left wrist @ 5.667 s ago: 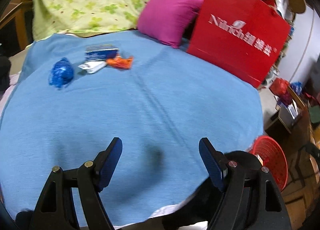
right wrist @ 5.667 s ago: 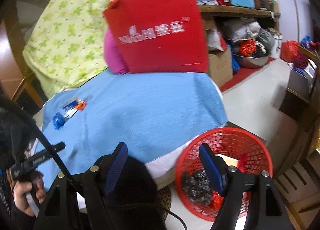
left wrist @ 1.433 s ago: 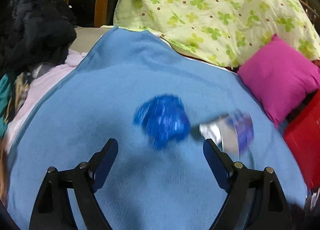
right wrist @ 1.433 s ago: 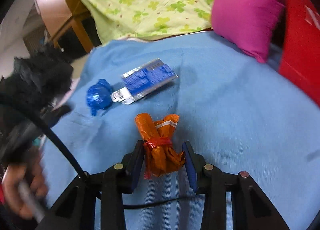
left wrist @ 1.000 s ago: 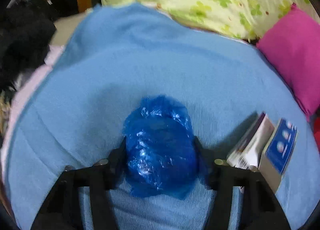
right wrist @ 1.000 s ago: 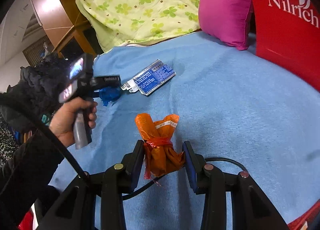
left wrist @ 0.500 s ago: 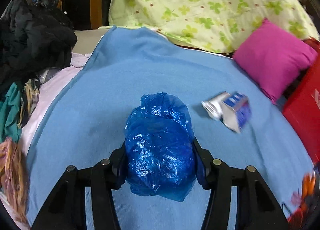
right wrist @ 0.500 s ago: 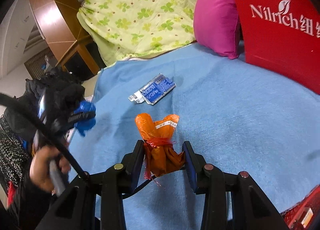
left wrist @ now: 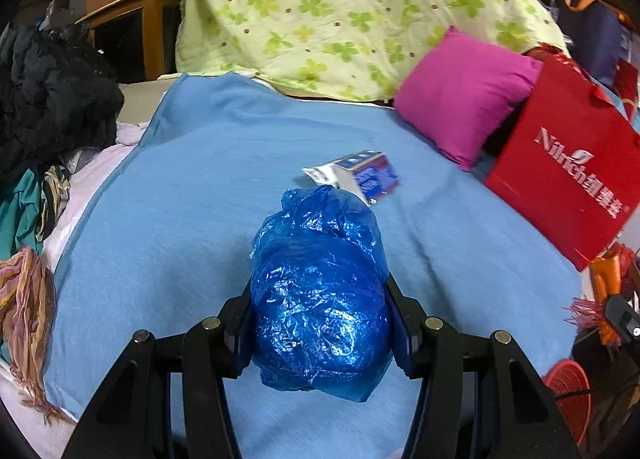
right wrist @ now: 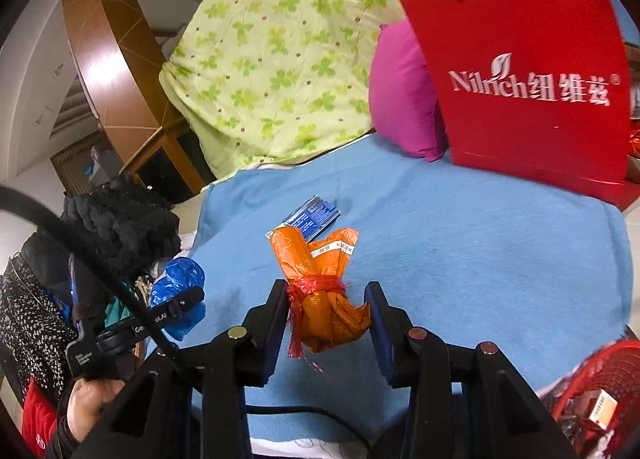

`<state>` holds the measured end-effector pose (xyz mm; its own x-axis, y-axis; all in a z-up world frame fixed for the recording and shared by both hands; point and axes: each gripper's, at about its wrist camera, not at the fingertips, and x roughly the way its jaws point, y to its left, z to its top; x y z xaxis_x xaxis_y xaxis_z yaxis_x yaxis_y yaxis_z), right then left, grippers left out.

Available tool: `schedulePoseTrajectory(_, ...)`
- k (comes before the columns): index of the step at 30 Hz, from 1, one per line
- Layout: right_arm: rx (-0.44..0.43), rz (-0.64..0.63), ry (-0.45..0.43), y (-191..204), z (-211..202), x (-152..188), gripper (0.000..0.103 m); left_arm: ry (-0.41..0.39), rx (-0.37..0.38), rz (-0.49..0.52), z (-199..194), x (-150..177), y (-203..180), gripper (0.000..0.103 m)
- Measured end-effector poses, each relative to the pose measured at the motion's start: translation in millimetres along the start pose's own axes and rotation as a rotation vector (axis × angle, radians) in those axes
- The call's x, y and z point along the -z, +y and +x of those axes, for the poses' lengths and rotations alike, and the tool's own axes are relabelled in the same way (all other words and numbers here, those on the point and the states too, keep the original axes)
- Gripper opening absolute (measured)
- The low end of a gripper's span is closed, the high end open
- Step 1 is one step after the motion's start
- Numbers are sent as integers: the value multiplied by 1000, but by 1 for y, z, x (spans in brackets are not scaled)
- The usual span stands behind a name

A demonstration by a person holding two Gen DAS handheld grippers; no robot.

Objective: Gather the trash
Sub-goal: 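Lift the orange packet and blue bag and carry both over the red wastebasket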

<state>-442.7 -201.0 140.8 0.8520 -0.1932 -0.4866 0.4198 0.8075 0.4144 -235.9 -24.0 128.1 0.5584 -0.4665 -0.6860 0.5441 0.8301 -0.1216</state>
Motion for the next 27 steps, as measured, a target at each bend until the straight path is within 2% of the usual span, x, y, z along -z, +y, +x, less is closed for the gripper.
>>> schedulePoseTrajectory(7,18,17,-37,-9,-23,0,41,2,43,46,-16,9,-30,57)
schedulePoseTrajectory(27,111,96,-98,-64,-75,7,41,2,128,197,-23,16,-117,57)
